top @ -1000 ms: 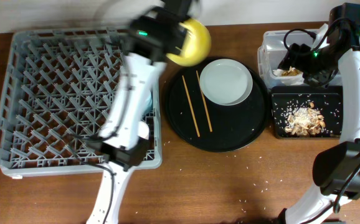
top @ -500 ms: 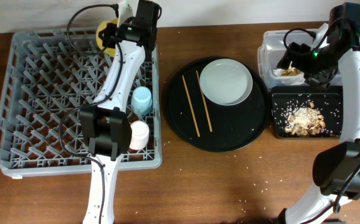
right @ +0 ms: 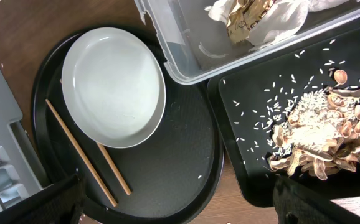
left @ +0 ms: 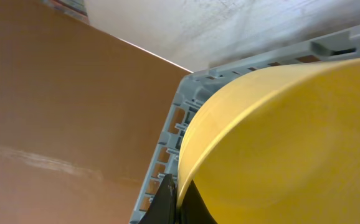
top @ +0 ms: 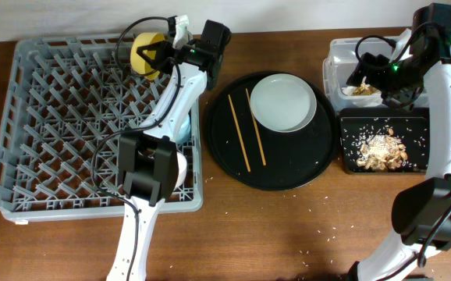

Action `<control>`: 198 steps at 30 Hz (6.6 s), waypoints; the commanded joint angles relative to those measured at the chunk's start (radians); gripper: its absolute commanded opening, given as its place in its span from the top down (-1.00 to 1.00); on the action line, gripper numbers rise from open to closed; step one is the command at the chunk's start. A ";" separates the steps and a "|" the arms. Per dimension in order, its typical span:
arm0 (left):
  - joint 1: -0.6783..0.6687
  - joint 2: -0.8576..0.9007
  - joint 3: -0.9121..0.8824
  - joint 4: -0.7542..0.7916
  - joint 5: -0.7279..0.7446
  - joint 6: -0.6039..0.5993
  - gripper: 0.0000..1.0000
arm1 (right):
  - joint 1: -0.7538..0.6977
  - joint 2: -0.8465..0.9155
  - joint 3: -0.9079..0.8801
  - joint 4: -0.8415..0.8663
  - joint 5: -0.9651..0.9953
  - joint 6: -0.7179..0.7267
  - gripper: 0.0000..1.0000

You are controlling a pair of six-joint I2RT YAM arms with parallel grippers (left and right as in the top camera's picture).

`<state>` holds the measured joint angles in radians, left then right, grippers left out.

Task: Sort waste into correct bins and load items into the dishwasher rack
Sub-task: 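Carry the yellow bowl with the left gripper into the rack, then grasp the white plate with the left gripper and stand it in the rack, then grasp the chopsticks with the left gripper and lift them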

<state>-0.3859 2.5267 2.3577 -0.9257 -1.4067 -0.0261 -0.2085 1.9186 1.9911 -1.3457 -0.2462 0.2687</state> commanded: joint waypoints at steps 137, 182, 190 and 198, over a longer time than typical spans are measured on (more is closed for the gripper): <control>-0.203 -0.250 -0.187 -0.161 1.413 -0.481 -0.49 | 0.006 0.002 -0.005 -0.040 0.015 -0.028 -0.98; -0.344 -0.177 -0.222 -0.189 1.332 -0.636 0.98 | 0.006 0.002 -0.005 -0.075 0.016 -0.029 -0.98; -0.091 -0.192 0.484 -0.763 1.313 -0.235 0.97 | 0.006 0.002 -0.005 -0.062 0.015 -0.028 -0.98; 0.093 -0.232 0.473 -0.762 1.392 -0.169 0.97 | 0.006 0.002 -0.005 -0.043 0.019 -0.028 -0.98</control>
<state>-0.2653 2.3371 2.8296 -1.6855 -0.0639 -0.2192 -0.2085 1.9190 1.9892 -1.3930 -0.2325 0.2501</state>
